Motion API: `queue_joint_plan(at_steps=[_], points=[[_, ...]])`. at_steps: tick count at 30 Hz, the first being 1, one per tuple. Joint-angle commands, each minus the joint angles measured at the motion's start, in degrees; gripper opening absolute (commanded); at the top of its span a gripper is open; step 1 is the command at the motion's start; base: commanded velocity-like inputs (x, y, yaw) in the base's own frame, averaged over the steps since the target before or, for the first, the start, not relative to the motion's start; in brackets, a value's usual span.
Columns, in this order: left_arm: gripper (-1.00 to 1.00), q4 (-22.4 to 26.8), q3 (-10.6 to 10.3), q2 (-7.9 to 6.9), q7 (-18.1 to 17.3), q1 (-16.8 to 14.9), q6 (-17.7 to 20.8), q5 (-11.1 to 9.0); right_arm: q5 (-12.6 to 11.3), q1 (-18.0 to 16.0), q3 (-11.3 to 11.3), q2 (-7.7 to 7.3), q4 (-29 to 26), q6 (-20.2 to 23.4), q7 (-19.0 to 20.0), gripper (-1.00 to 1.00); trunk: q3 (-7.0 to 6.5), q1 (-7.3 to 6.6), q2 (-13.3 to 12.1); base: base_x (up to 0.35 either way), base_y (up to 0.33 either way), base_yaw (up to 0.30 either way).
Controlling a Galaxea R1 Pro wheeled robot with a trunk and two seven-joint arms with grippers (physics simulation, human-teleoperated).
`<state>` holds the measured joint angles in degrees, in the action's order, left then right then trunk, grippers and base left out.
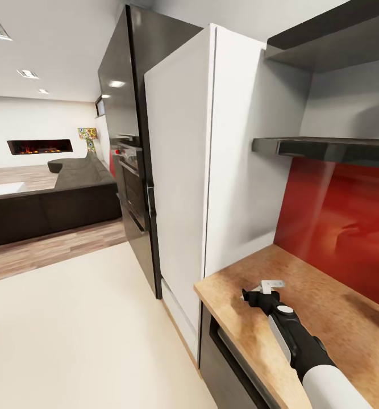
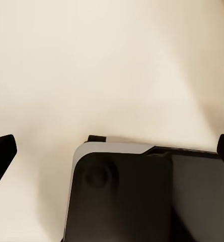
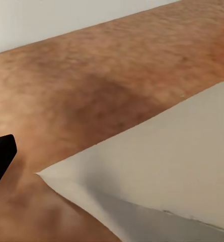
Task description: Set up a coffee station on the kitchen countertop: keep the coffee maker on the countertop, move the bottle of coffee from the kitchen shelf to the counter next to the coffee maker, place a paper coffee filter on top of the coffee maker, put the saucer next to the coffee maker with the coffee cup on the saucer, and place the electric kettle next to the coffee maker.
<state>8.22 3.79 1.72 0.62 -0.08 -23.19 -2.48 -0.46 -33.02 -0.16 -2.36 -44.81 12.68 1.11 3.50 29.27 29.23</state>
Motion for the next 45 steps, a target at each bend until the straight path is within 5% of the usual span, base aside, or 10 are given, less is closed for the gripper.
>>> queue_joint_plan(at_steps=[1,2,45], points=[[1.00,0.0,0.3,0.03,-0.1,0.0,-0.1,-0.1,-0.1,0.0,0.0,-0.01,-0.1,0.3,0.1,1.00,0.11,0.03,0.1,0.000,0.000,0.000],[1.00,0.0,0.3,0.03,-0.1,0.0,-0.1,-0.1,-0.1,0.0,0.0,-0.01,-0.1,0.3,0.1,-1.00,0.11,0.03,0.1,0.000,0.000,0.000],[1.00,0.0,0.3,0.03,0.0,0.0,-0.1,-0.1,-0.1,0.0,0.0,-0.01,-0.1,0.3,0.1,-1.00,-0.25,-0.41,-0.7,0.000,0.000,0.000]])
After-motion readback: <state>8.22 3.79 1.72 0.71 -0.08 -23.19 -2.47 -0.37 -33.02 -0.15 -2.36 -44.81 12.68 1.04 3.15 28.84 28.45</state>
